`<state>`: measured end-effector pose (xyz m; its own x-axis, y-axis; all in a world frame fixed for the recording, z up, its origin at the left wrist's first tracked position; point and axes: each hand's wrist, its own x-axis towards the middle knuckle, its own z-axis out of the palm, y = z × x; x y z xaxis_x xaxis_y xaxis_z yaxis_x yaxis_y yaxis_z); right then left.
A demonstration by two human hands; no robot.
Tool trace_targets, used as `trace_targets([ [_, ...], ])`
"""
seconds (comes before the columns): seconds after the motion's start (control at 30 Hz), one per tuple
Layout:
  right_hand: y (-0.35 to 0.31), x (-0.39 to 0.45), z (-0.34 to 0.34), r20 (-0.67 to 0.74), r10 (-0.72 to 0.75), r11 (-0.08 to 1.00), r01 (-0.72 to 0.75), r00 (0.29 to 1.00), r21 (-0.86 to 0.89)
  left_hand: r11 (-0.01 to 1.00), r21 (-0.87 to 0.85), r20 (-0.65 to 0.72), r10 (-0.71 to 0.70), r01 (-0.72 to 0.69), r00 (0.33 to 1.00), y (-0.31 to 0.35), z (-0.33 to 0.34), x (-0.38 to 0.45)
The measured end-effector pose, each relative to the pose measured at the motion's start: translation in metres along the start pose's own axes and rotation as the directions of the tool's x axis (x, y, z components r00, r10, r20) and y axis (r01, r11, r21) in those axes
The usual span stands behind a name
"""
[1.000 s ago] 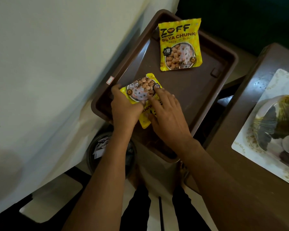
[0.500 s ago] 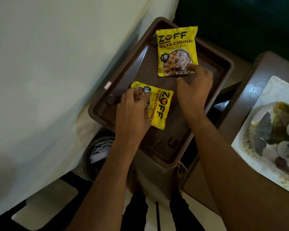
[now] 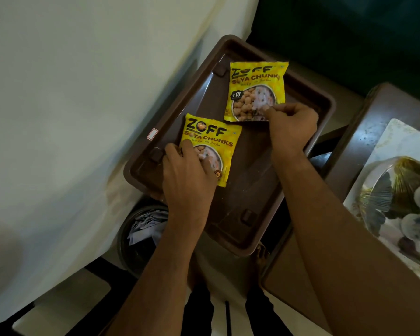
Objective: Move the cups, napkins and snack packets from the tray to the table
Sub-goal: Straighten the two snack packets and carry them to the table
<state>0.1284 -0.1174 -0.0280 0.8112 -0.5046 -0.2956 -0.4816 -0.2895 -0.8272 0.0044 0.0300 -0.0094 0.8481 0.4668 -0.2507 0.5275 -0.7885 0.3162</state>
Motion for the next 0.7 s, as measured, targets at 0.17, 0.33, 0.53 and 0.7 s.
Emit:
trace_targets([
  [0.17, 0.010, -0.013, -0.017, -0.027, 0.016, 0.991, -0.013, 1.000, 0.130, 0.997, 0.054, -0.021, -0.056, 0.057, 0.998, 0.001, 0.005, 0.002],
  [0.33, 0.024, -0.027, -0.037, -0.014, 0.047, 0.972, -0.043, 0.999, 0.231, 0.995, 0.086, -0.041, -0.055, 0.058, 0.998, 0.008, 0.007, 0.003],
  [0.53, 0.022, -0.043, -0.056, -0.013, 0.117, 0.981, -0.113, 0.993, 0.157, 0.986, 0.117, -0.102, 0.134, -0.122, 0.986, 0.021, 0.016, 0.002],
  [0.7, 0.005, -0.055, -0.064, 0.077, -0.162, 0.918, 0.179, 0.984, -0.355, 0.953, 0.182, 0.065, 0.232, -0.240, 0.970, 0.016, 0.035, 0.004],
])
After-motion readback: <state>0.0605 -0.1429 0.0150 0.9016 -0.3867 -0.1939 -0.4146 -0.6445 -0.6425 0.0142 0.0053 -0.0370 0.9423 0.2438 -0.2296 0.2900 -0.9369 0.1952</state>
